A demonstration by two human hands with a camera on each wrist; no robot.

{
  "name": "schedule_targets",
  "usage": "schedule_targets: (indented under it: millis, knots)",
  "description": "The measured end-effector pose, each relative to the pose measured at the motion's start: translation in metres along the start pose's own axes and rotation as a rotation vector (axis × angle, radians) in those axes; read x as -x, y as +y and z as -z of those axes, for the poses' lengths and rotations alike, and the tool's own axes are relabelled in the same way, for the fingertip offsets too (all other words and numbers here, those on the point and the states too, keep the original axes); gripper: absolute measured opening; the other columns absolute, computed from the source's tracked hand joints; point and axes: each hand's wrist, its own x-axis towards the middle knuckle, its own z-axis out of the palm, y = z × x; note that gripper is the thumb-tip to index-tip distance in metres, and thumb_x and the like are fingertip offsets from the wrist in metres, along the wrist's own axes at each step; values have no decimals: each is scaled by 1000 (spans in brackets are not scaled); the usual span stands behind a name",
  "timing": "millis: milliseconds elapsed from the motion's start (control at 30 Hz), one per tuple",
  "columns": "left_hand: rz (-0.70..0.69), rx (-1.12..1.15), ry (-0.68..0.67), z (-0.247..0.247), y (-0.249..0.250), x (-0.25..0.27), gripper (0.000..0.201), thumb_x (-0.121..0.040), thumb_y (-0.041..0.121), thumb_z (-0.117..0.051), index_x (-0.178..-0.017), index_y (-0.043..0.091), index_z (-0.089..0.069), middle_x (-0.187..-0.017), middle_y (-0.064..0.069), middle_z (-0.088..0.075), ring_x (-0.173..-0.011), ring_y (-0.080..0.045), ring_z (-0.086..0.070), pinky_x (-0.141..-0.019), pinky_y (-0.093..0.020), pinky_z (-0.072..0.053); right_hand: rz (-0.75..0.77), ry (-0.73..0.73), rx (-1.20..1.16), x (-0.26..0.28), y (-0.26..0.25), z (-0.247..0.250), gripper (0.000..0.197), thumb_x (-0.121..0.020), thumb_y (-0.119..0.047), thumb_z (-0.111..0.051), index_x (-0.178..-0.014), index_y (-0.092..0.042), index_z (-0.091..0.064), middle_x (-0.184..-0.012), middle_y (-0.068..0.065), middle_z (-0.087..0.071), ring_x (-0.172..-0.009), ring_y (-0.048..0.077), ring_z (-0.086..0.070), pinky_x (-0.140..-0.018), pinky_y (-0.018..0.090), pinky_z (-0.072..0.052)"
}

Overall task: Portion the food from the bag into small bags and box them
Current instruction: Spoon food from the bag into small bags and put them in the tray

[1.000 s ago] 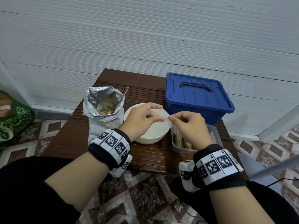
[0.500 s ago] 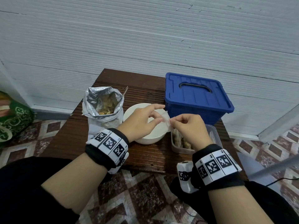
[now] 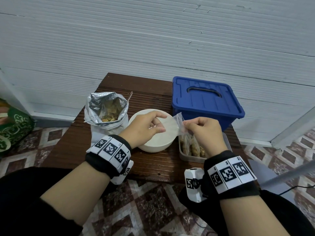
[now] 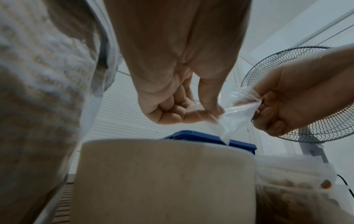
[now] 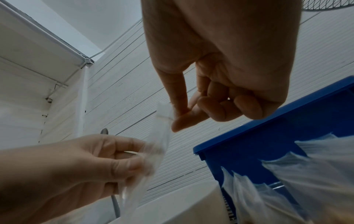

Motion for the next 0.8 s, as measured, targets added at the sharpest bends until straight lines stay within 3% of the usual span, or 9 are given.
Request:
schedule_targets:
  millis: [100, 167, 233, 400, 567, 800]
  knots:
    - [-42, -60, -9, 2, 2, 1, 50, -86, 22, -70, -132, 22, -52, -113, 14, -63, -105, -1, -55, -98, -19, -40, -4, -7, -1, 0, 0, -1, 20, -82, -18, -69, -63, -18, -71, -74, -10, -72, -88, 9, -65, -92, 44, -51]
    - [-68, -108, -15, 2, 6, 4, 73, -77, 38, -77, -140, 26, -44, -134, 14, -51, -124, -1, -43, -109, -22, -29, 2, 9, 1, 1, -1, 0, 22, -82, -17, -68, -60, -18, -70, -73, -10, -72, -87, 8, -65, -92, 43, -51]
    - [-111, -165, 7, 1, 12, 6, 88, -66, 52, -79, -143, 32, -40, -142, 17, -42, -133, 0, -31, -111, -22, -18, 18, 19, 5, 2, -2, -1, 24, -83, -18, -68, -59, -18, -69, -71, -10, -71, -86, 6, -64, -91, 41, -51]
    - [-251, -268, 105, -8, 17, 7, 80, -62, 58, -79, -132, 34, -49, -132, 19, -50, -128, 0, -36, -104, -22, -13, 45, -8, 22, 7, -5, -6, 20, -83, -17, -66, -64, -18, -71, -72, -8, -71, -88, 6, -64, -89, 35, -50]
    - [-236, -220, 189, -10, 12, 6, 62, -65, 55, -80, -119, 34, -57, -120, 19, -58, -119, 1, -45, -104, -27, -20, 28, -34, 9, 8, -5, -10, 15, -84, -18, -66, -71, -15, -72, -78, -6, -72, -89, 10, -64, -90, 38, -51]
    - [-223, -191, 210, -11, 14, 7, 57, -65, 54, -80, -113, 34, -58, -115, 20, -59, -115, 2, -47, -106, -30, -23, 38, -56, -2, 11, -6, -13, 15, -87, -20, -64, -74, -14, -71, -73, -4, -71, -85, 8, -63, -83, 28, -48]
